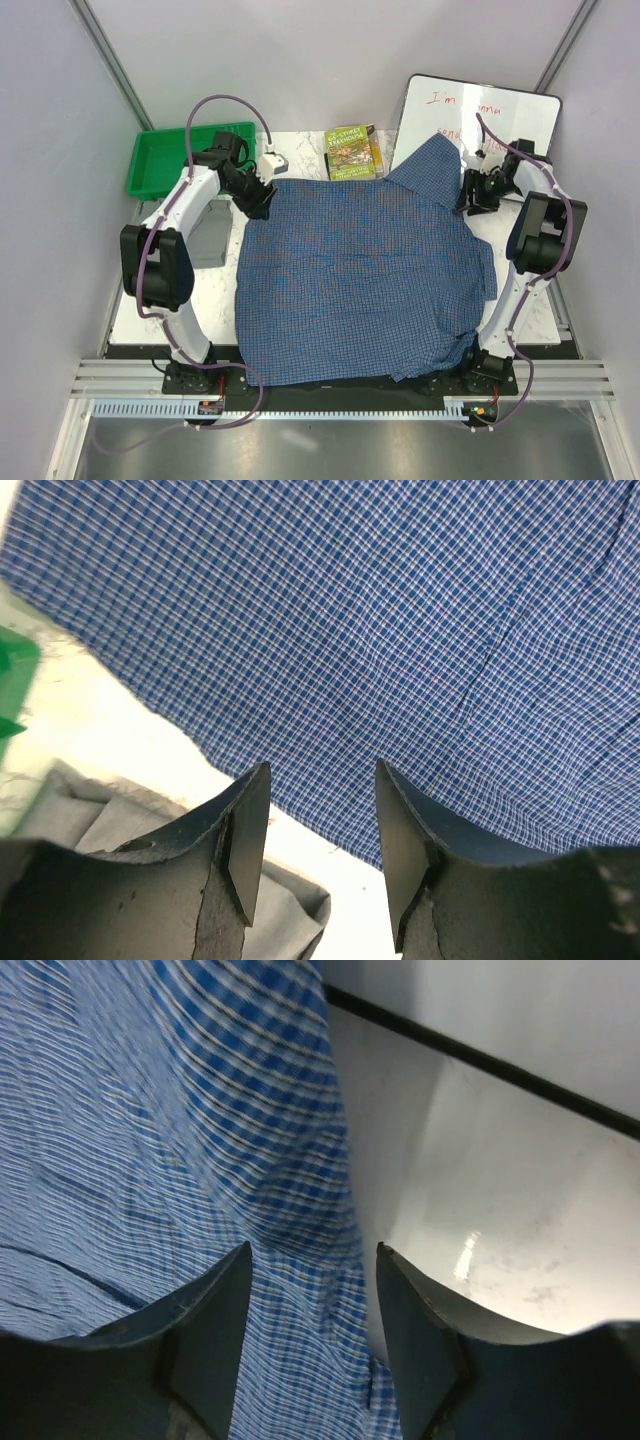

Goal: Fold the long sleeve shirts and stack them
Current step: Flatten the shirt out

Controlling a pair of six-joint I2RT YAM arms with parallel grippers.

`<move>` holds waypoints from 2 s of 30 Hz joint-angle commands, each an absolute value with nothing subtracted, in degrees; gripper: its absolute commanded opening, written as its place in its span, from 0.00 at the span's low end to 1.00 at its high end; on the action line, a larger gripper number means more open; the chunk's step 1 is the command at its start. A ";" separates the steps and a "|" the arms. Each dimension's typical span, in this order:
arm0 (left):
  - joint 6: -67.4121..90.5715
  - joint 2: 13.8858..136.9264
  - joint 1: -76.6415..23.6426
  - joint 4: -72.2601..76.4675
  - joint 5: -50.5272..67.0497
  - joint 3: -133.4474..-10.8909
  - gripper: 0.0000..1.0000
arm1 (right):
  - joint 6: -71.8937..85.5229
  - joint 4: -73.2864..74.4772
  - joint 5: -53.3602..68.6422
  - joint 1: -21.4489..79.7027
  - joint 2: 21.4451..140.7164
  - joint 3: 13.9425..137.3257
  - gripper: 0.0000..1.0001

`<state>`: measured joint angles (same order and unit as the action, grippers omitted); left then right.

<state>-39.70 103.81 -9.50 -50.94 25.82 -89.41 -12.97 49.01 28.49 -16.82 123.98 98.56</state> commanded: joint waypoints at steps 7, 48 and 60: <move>-38.50 107.40 -9.58 -52.30 25.75 -92.55 0.53 | -8.17 42.98 37.97 -16.52 122.08 99.49 0.09; -37.35 108.81 -9.58 -52.65 22.76 -91.05 0.53 | -17.76 58.54 29.36 0.37 116.10 109.34 0.57; -36.56 108.28 -9.58 -52.73 22.68 -91.41 0.53 | -10.55 57.92 28.91 0.26 128.93 112.42 0.73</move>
